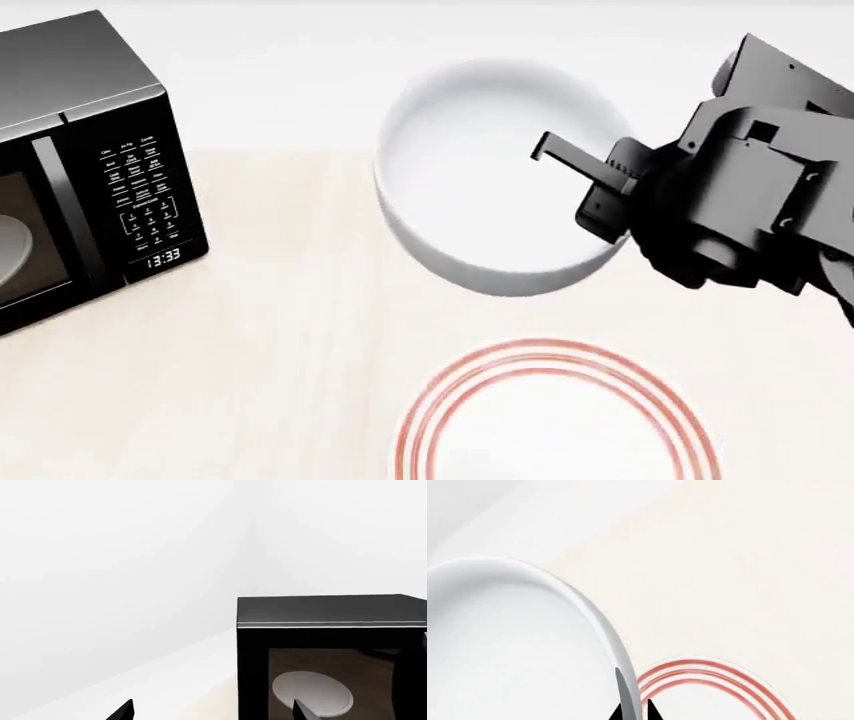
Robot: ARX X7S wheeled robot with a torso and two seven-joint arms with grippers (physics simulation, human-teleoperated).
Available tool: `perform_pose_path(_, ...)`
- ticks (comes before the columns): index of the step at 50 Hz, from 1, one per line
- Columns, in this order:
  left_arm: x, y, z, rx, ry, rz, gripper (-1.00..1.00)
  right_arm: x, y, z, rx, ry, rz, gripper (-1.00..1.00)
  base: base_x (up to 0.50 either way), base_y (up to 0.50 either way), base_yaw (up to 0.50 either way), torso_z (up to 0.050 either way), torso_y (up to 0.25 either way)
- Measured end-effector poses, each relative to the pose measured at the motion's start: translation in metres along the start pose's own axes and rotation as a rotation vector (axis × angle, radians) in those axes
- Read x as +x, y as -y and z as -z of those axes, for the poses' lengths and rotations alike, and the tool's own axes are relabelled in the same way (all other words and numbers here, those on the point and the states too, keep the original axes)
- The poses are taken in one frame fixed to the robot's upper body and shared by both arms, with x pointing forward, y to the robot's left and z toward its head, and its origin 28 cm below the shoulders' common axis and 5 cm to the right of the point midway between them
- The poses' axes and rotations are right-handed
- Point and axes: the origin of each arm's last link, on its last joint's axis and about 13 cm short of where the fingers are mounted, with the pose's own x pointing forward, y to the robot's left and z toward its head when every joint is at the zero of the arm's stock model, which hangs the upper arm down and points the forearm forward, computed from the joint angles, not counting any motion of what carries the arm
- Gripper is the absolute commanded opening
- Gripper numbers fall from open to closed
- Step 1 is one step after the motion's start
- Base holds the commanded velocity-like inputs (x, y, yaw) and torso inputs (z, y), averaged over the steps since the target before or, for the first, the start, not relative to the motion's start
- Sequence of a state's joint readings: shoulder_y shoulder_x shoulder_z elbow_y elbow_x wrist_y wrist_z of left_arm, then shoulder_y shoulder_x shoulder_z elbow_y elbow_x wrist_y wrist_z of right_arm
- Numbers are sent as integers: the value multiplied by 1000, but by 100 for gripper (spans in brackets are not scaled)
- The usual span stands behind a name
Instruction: Put the white bowl to the right of the plate.
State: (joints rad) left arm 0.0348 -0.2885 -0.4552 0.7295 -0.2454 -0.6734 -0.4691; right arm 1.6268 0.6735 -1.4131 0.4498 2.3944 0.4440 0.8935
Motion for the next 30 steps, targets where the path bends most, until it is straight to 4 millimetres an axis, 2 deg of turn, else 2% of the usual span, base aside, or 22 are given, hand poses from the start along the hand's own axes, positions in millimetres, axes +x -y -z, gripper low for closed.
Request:
perform_pose_path(16, 0, 5, 1, 13, -4, 23, 100, 3, 54, -19, 168, 34, 85, -100, 0, 0, 0, 0, 1)
perform_pose_path(30, 0, 8, 2, 24, -4, 31, 100, 7, 100, -23, 309, 52, 167, -100, 0, 0, 0, 0, 1)
